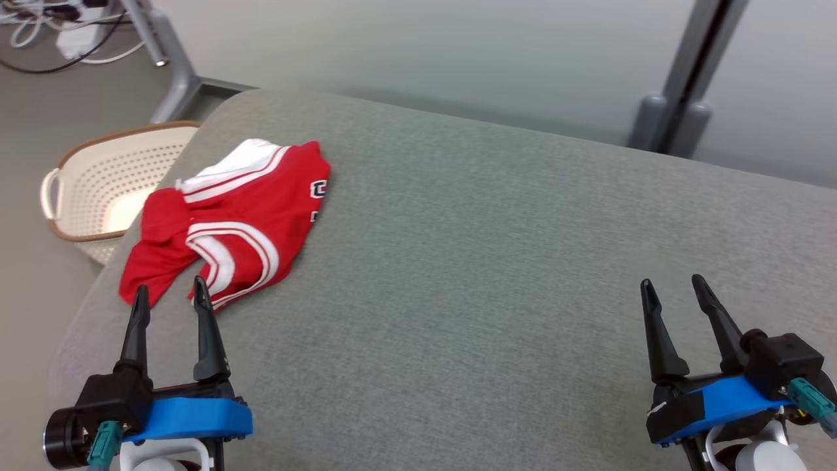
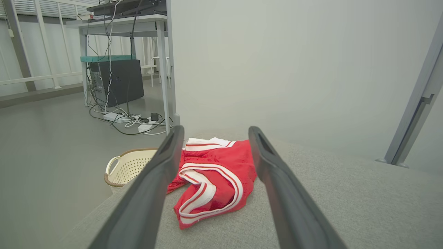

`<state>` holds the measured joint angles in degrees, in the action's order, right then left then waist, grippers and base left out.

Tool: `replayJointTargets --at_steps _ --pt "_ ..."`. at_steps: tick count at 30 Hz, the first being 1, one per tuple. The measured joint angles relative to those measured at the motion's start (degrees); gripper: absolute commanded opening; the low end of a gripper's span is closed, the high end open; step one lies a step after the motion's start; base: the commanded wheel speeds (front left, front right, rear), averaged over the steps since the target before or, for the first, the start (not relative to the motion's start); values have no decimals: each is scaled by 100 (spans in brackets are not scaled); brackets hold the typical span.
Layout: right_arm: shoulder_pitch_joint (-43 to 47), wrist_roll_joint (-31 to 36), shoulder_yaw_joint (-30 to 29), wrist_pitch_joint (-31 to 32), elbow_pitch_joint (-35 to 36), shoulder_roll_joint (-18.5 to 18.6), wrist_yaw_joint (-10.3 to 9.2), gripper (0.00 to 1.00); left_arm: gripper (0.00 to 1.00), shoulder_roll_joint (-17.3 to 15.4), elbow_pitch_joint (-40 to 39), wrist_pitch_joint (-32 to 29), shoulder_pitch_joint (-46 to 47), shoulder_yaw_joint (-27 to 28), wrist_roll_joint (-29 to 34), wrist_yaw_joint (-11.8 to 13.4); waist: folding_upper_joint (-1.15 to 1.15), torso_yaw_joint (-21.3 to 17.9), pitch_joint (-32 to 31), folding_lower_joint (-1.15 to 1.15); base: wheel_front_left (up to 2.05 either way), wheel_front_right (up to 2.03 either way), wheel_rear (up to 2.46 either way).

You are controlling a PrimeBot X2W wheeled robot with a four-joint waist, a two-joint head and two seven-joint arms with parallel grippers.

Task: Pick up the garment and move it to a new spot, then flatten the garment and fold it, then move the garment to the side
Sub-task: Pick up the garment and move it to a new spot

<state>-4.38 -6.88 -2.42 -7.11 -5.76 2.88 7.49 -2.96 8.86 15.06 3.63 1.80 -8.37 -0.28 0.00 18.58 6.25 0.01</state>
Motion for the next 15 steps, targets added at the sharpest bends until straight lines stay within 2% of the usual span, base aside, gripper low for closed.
replayJointTargets --at_steps 8,15 --pt "-3 73 -10 82 25 -2 0 100 100 0 -31 0 -93 92 -31 26 0 516 72 0 0 0 0" --pt "-9 88 30 133 58 -1 0 100 100 1 -56 0 -99 107 -66 34 0 643 169 0 0 0 0"
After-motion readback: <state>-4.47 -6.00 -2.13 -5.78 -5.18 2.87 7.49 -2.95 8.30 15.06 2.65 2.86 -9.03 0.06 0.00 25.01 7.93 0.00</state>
